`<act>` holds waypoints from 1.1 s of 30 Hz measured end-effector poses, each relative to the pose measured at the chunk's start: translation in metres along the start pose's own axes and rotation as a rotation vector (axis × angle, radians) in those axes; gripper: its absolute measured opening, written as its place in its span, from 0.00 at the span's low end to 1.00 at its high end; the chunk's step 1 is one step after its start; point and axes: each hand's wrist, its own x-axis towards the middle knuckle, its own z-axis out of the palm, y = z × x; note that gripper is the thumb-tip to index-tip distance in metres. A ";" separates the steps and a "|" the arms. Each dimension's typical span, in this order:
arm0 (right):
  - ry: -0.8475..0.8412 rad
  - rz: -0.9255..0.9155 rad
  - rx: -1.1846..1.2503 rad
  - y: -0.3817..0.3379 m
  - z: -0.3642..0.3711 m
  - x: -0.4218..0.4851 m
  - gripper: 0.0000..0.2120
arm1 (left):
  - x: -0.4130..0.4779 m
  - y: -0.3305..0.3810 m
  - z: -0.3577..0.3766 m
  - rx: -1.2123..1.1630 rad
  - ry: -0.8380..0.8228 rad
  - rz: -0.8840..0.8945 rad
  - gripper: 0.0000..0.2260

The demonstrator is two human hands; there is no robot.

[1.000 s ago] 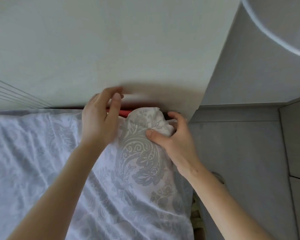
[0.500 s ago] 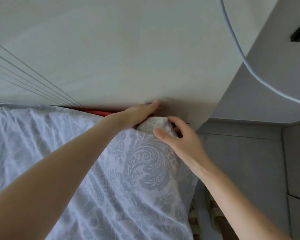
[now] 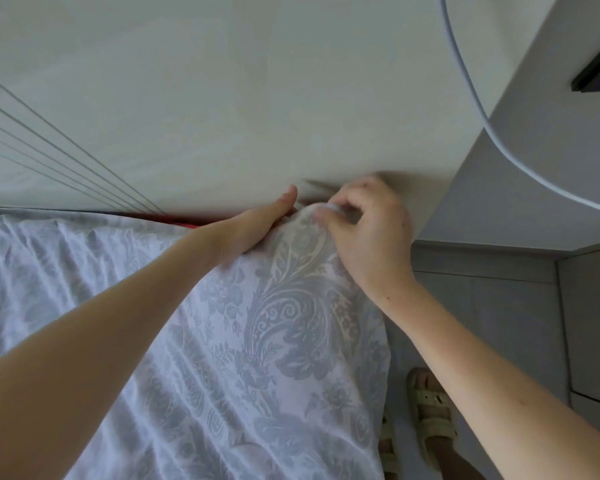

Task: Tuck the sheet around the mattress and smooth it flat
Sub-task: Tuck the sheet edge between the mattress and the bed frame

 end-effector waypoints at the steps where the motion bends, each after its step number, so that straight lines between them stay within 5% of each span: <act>1: 0.093 -0.041 -0.056 -0.001 0.001 0.006 0.09 | 0.001 0.003 -0.005 0.046 0.031 -0.013 0.33; 3: 0.200 -0.063 -0.220 0.005 0.004 0.007 0.09 | 0.000 0.009 -0.011 0.123 0.042 -0.017 0.35; 7: 0.199 0.170 -0.403 0.031 0.021 -0.012 0.12 | 0.004 0.017 -0.004 0.240 0.067 0.025 0.32; 10: -0.020 0.453 -0.351 0.036 0.022 -0.016 0.08 | 0.006 0.013 0.005 0.208 0.052 0.073 0.28; 14: -0.153 0.781 0.007 0.038 0.020 -0.019 0.15 | -0.003 0.003 0.012 0.103 0.007 0.159 0.23; 20: -0.044 1.055 0.455 0.040 0.028 -0.022 0.14 | -0.009 0.001 0.017 0.210 -0.018 0.140 0.30; 23: -0.019 1.019 0.520 0.036 0.020 -0.032 0.07 | -0.008 0.002 0.020 0.283 0.022 0.088 0.29; 27: 0.101 0.622 0.210 0.019 -0.011 -0.065 0.15 | -0.006 0.003 0.022 0.322 0.042 0.084 0.30; 29: 0.008 0.470 0.295 0.011 -0.019 -0.080 0.16 | -0.006 0.004 0.022 0.335 0.039 0.086 0.30; 33: -0.257 0.568 0.538 0.006 -0.011 -0.084 0.21 | -0.009 0.006 0.022 0.343 0.025 0.087 0.32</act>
